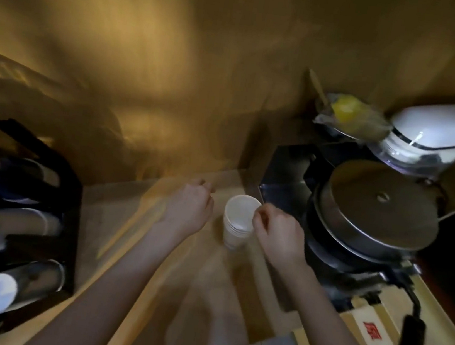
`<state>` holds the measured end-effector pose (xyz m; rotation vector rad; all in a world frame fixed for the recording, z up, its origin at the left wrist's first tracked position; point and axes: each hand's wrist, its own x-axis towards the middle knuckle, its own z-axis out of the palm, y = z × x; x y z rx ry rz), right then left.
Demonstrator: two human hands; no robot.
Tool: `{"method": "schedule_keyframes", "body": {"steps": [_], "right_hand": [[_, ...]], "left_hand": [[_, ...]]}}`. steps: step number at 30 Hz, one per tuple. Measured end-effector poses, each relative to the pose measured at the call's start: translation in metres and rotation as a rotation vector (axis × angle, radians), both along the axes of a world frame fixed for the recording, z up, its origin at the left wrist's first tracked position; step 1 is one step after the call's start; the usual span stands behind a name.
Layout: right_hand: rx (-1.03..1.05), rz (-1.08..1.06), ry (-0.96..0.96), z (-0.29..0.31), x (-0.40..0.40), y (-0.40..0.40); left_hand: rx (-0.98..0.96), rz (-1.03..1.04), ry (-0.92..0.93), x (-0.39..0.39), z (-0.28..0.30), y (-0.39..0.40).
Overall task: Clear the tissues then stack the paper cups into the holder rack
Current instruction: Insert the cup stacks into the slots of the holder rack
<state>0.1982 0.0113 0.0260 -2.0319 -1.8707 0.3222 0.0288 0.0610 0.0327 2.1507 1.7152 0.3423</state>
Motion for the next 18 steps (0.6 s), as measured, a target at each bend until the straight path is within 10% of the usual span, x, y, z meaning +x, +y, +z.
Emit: {"method": "schedule_keyframes", "body": {"steps": [6, 18], "right_hand": [[-0.461, 0.007, 0.361, -0.072, 0.024, -0.011], [-0.723, -0.536, 1.343, -0.126, 0.019, 0.011]], "left_hand": [[-0.185, -0.252, 0.342, 0.043, -0.036, 0.013], [-0.220, -0.132, 0.034, 0.064, -0.069, 0.022]]}}
